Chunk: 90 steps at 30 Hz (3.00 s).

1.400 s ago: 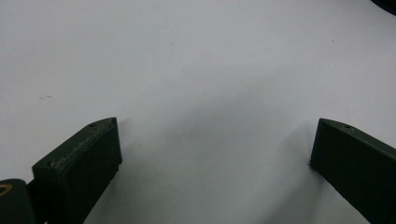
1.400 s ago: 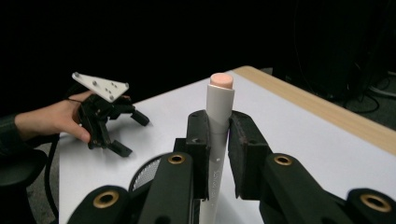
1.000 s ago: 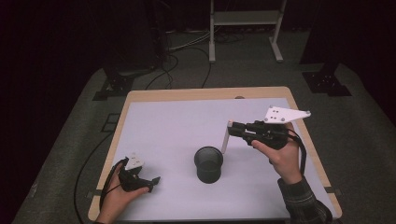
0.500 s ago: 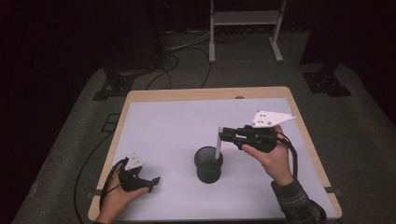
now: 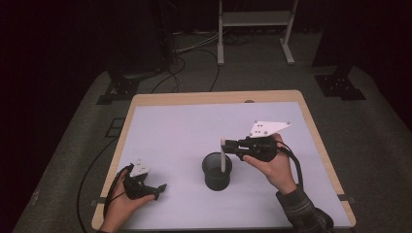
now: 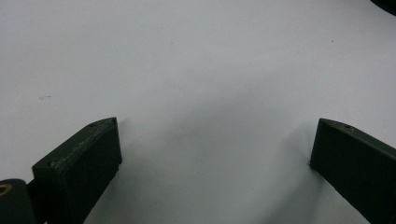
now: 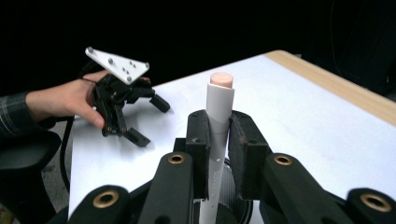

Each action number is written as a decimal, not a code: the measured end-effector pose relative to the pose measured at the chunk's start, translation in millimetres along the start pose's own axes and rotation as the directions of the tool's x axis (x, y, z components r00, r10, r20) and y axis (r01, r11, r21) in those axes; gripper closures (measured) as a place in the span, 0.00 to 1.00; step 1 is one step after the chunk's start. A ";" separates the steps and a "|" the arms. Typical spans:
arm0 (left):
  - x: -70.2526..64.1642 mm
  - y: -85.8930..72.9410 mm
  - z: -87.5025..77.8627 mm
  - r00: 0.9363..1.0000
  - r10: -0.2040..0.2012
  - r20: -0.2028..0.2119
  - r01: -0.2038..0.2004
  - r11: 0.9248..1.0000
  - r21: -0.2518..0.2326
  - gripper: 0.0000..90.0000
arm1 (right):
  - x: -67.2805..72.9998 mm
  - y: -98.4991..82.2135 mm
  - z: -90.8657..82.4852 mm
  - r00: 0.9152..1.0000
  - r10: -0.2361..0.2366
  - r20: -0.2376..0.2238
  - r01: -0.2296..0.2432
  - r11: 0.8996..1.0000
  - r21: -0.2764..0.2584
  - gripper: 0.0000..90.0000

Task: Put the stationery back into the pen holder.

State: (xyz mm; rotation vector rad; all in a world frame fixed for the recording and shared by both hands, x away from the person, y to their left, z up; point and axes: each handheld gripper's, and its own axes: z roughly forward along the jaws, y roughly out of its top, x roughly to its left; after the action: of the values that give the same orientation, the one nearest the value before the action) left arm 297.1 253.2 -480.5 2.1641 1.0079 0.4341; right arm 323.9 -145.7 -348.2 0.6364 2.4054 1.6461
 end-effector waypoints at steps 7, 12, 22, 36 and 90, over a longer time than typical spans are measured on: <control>0.2 0.0 -0.1 1.000 0.004 0.000 -0.004 1.000 0.002 0.01 | -1.4 -8.4 10.3 1.000 0.002 -0.001 -0.002 0.999 0.039 0.86; 0.0 0.0 0.0 1.000 0.000 0.000 0.000 1.000 0.000 0.01 | -2.7 -15.5 17.1 1.000 0.010 -0.002 -0.010 0.997 0.070 0.86; 0.2 0.0 0.1 1.000 0.002 -0.001 -0.002 1.000 -0.002 0.01 | -3.4 -26.4 29.8 1.000 0.006 -0.004 -0.005 0.993 0.120 0.86; 0.2 0.1 0.1 1.000 0.002 -0.001 -0.002 1.000 -0.002 0.01 | -3.9 -28.7 31.9 1.000 0.002 -0.007 -0.001 0.992 0.127 0.86; -0.2 -0.1 0.2 1.000 0.000 -0.001 0.000 1.000 -0.002 0.01 | -41.9 -109.8 -58.5 0.939 0.095 0.330 -0.179 0.956 0.233 0.28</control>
State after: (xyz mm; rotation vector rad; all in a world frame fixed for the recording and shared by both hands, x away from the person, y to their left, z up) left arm 297.0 253.0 -480.7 2.1620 1.0079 0.4366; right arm 312.4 -246.9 -431.1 1.0463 2.3958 1.1663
